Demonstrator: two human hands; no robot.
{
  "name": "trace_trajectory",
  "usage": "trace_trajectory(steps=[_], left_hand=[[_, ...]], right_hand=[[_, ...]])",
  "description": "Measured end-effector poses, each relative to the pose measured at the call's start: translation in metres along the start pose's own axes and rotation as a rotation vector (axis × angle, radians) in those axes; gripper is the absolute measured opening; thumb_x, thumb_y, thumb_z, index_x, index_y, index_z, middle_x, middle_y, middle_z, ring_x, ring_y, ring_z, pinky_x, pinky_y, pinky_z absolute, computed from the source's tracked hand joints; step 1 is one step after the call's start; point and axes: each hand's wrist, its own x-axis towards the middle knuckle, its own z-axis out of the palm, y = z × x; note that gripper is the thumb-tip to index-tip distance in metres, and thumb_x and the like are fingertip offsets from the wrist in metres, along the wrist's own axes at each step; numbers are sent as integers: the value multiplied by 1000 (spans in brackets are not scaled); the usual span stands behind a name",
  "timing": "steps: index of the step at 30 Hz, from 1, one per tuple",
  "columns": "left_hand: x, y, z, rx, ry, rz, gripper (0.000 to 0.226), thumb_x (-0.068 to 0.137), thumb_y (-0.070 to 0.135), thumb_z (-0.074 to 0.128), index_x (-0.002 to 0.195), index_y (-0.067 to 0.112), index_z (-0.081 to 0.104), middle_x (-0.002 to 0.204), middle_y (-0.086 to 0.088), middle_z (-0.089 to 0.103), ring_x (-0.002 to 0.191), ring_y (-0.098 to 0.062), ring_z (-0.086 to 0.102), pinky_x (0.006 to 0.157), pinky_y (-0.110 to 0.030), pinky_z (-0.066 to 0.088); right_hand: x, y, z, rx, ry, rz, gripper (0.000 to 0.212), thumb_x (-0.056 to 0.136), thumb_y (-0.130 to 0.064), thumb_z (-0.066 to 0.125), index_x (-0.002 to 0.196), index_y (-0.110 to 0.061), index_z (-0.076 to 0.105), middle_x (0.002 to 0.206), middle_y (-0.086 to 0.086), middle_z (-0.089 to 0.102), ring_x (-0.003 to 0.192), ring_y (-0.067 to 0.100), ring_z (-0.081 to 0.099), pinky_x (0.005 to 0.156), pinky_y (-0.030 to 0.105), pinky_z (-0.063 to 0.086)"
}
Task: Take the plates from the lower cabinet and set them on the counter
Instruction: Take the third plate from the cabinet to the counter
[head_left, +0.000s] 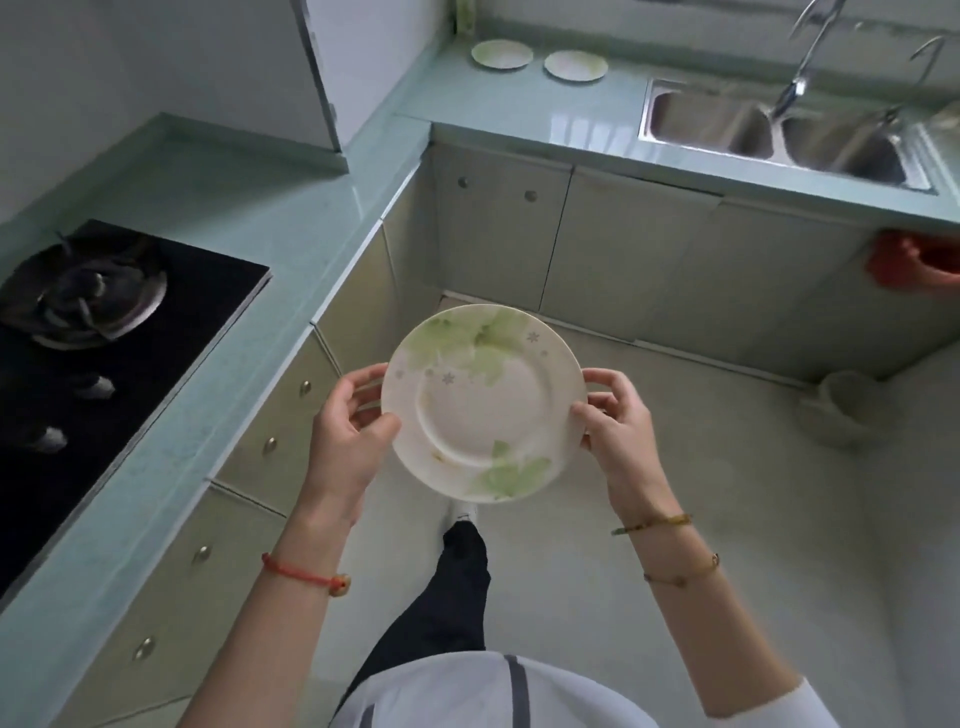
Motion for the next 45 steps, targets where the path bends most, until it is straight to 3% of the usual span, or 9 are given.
trace_trajectory(steps=[5,12,20,24,27,30,36,41,45], left_hand=[[101,19,35,27,-71,15,52,82,-11,57,108,33,64,112,9,69,102,-5,65,84,-24,54],[253,63,82,68,-144,55,52,81,-9,59,111,32,65,107,13,71,97,3,66,72,-13,53],[386,89,145,87,-191,31,50,82,-10,60,119,24,63,112,5,69,105,-8,64,82,-23,52],[450,95,181,85,-170,32,50,82,-10,60,119,23,63,111,3,69,103,-7,64,77,-19,53],[500,104,212,68,-140,45,49,82,-11,60,117,24,64,108,6,70,92,3,66,70,-13,54],[548,117,243,36,-86,41,50,82,-12,60,114,26,64,107,7,69,93,2,66,70,-14,55],[634,138,288,25,3,8,50,82,-11,60,118,23,62,110,3,68,103,-9,64,84,-25,54],[710,145,305,22,77,-17,49,82,-14,59,115,21,62,107,7,67,98,-2,64,78,-17,51],[783,138,310,42,109,-57,48,82,-14,59,115,21,60,105,8,66,96,-1,62,79,-20,52]], right_hand=[[89,-31,14,13,43,-4,31,83,0,55,107,-18,62,93,11,63,75,21,58,62,29,48],[217,-87,40,49,107,-32,29,84,-1,56,101,-23,63,94,11,67,75,19,61,64,31,49],[353,-124,49,36,147,-35,28,83,-1,55,100,-22,63,95,13,68,82,22,63,71,37,53],[429,-139,50,36,141,-20,31,80,-2,55,99,-25,64,89,7,69,77,19,64,70,38,53],[493,-157,48,45,108,-25,32,80,-2,56,101,-24,64,91,9,70,77,20,65,70,40,56],[556,-181,47,16,67,-30,31,80,-3,57,101,-25,64,92,9,71,79,21,66,64,34,57],[671,-225,60,-73,-6,-37,31,82,-6,57,103,-28,62,97,9,69,94,31,67,84,48,57],[754,-245,90,-141,-55,-16,32,83,-8,55,108,-28,59,105,10,65,96,30,65,80,43,56],[822,-251,125,-186,-51,-8,30,85,-7,54,107,-27,58,99,5,62,90,25,63,73,38,58]])
